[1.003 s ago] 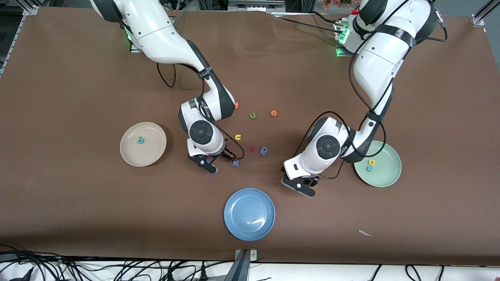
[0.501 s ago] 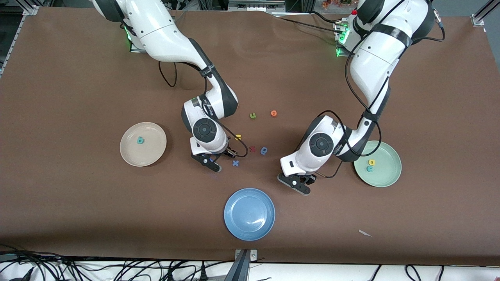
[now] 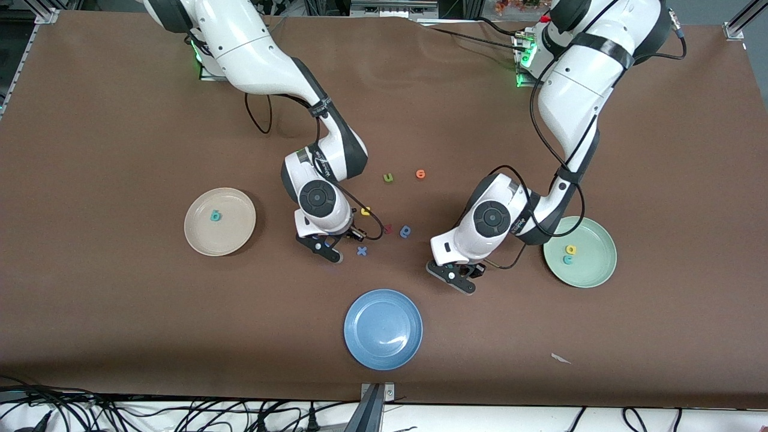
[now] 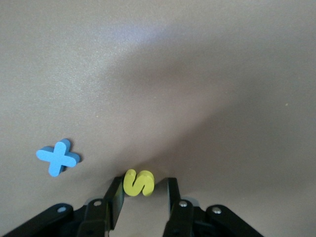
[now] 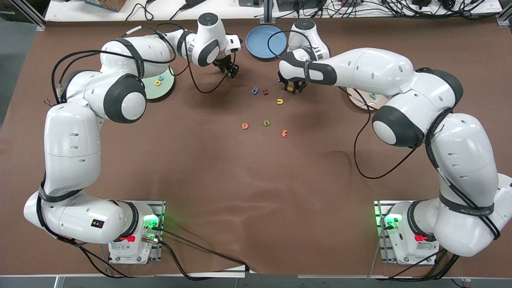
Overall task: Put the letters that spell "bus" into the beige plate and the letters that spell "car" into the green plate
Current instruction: 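Grasp a teal letter with the left gripper while the right gripper grasps the s, then place the teal letter on the green plate while the right gripper places the s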
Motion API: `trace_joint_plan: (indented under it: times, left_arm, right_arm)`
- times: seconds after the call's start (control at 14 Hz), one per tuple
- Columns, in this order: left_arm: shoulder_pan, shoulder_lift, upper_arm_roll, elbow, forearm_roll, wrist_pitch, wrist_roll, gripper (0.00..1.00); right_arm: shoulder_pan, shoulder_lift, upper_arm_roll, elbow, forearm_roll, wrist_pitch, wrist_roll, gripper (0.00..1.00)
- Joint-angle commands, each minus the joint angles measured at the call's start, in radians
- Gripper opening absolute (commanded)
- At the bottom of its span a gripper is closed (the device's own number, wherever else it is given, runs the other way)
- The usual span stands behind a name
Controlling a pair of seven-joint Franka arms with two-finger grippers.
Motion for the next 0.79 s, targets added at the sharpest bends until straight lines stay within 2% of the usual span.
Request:
trace_joint_plan:
  times: [0.0, 0.14, 0.21, 0.29, 0.43, 0.64, 0.72]
  left_arm:
    - [-0.008, -0.032, 0.000, -0.047, 0.015, -0.006, -0.005, 0.35]
    - [-0.003, -0.030, 0.000, -0.047, 0.015, -0.006, -0.002, 0.29]
    - [-0.005, -0.030, 0.000, -0.046, 0.013, -0.006, -0.004, 0.29]
    - [-0.006, -0.030, 0.000, -0.046, 0.013, -0.006, -0.005, 0.29]
    - [0.000, -0.030, 0.000, -0.044, 0.013, -0.006, 0.005, 0.23]
    - [0.003, -0.032, 0.000, -0.040, 0.013, -0.006, 0.004, 0.17]
    - [0.005, -0.033, 0.000, -0.040, 0.013, -0.006, 0.005, 0.09]
  right_arm:
    - [0.002, 0.024, -0.001, 0.034, -0.016, 0.017, 0.008, 0.34]
    - [0.002, 0.031, -0.001, 0.031, -0.014, 0.039, 0.008, 0.29]
    - [0.002, 0.031, -0.001, 0.032, -0.016, 0.040, 0.005, 0.23]
    - [0.001, 0.030, -0.002, 0.034, -0.012, 0.040, 0.004, 0.13]
    - [0.002, 0.030, -0.002, 0.035, -0.012, 0.039, 0.004, 0.03]
    - [-0.014, 0.007, -0.011, 0.035, -0.009, 0.014, -0.044, 0.00]
    - [-0.040, -0.016, -0.013, 0.037, -0.011, -0.036, -0.093, 0.00]
